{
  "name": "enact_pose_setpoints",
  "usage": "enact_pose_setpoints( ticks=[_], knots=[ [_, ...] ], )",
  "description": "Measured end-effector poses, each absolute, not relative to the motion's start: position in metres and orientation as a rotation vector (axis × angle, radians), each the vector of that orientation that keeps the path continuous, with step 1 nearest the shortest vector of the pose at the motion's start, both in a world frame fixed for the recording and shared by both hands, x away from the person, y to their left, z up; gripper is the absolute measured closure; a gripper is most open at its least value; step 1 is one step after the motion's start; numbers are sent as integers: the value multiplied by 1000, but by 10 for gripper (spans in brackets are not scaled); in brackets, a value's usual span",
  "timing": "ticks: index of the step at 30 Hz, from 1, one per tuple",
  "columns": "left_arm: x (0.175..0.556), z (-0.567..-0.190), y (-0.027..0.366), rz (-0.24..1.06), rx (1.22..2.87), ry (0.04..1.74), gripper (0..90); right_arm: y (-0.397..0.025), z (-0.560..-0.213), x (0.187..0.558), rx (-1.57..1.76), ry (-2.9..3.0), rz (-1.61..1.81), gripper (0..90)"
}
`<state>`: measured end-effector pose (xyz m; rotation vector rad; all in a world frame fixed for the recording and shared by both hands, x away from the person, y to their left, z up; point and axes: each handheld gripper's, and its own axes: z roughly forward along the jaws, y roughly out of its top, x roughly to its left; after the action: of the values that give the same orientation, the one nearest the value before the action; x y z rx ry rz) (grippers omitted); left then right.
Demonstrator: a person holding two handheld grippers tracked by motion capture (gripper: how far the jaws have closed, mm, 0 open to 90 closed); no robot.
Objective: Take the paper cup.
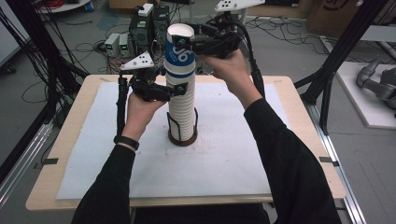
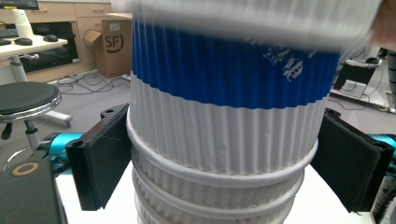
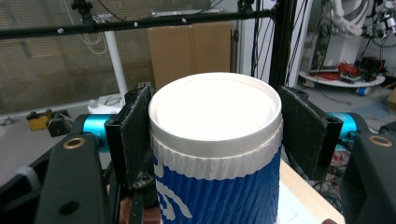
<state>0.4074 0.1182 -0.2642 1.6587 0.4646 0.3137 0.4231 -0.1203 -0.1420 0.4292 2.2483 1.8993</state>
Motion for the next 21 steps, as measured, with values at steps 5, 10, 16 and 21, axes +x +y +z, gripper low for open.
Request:
enact_pose_setpoints(
  ticks=[5, 10, 16, 21],
  knots=[
    [407, -264, 118, 314, 1660, 465, 119, -121, -133, 419, 407, 2223, 1912, 301],
    [407, -264, 118, 316, 1663, 466, 119, -123, -119, 412, 375, 2193, 1906, 301],
    [407, -264, 118, 316, 1663, 465, 119, -130, -106, 405, 337, 2143, 1939, 301],
    [407, -264, 118, 320, 1669, 465, 119, -134, -100, 400, 324, 2117, 1946, 301]
  ],
)
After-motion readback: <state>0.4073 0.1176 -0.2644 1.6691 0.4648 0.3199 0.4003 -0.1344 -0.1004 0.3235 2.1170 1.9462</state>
